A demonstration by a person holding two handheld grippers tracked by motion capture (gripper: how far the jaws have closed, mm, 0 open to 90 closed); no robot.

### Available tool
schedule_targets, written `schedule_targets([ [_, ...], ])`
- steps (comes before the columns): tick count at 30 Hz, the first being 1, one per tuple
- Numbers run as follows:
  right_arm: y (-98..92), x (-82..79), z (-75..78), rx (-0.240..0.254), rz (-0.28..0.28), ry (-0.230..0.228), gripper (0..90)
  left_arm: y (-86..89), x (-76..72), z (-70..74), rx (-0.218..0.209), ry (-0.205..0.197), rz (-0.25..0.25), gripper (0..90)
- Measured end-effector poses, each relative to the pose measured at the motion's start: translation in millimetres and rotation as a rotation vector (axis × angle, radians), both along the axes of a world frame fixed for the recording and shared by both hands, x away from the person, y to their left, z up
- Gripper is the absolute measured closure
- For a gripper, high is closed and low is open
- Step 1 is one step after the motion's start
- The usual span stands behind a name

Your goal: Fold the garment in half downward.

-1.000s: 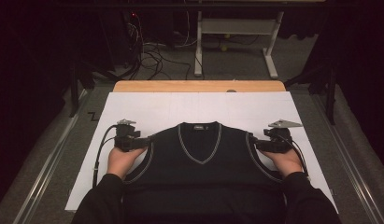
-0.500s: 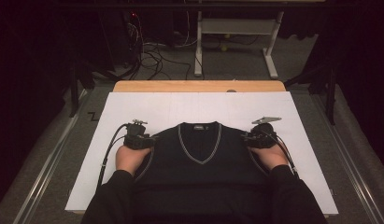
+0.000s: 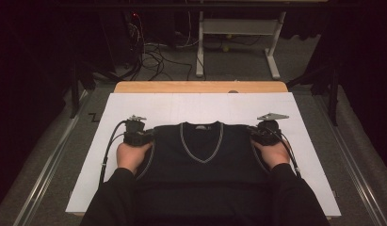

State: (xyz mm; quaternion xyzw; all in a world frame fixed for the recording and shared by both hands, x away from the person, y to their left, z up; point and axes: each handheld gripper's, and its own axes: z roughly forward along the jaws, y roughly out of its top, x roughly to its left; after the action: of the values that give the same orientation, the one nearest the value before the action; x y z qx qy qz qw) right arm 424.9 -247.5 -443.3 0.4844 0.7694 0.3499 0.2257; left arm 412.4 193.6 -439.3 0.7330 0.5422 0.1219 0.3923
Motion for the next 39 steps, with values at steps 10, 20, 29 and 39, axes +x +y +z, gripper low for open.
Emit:
schedule_targets([
  [10,-3.6,2.1,68.1,0.013,-0.069,-0.235,80.0,-13.9,8.3,79.4,-0.013,-0.241,0.071,72.2],
  [20,-6.4,7.8,112.4,0.014,-0.081,-0.316,79.9,-14.8,15.0,112.9,-0.001,-0.313,0.077,72.2],
  [29,-7.3,-7.6,104.0,0.043,-0.043,-0.32,79.9,-9.1,-3.6,102.9,-0.022,-0.311,0.03,72.2],
  [39,-15.0,-69.2,93.1,0.092,0.055,-0.384,79.8,8.7,-68.5,90.7,-0.128,-0.339,-0.097,72.0],
])
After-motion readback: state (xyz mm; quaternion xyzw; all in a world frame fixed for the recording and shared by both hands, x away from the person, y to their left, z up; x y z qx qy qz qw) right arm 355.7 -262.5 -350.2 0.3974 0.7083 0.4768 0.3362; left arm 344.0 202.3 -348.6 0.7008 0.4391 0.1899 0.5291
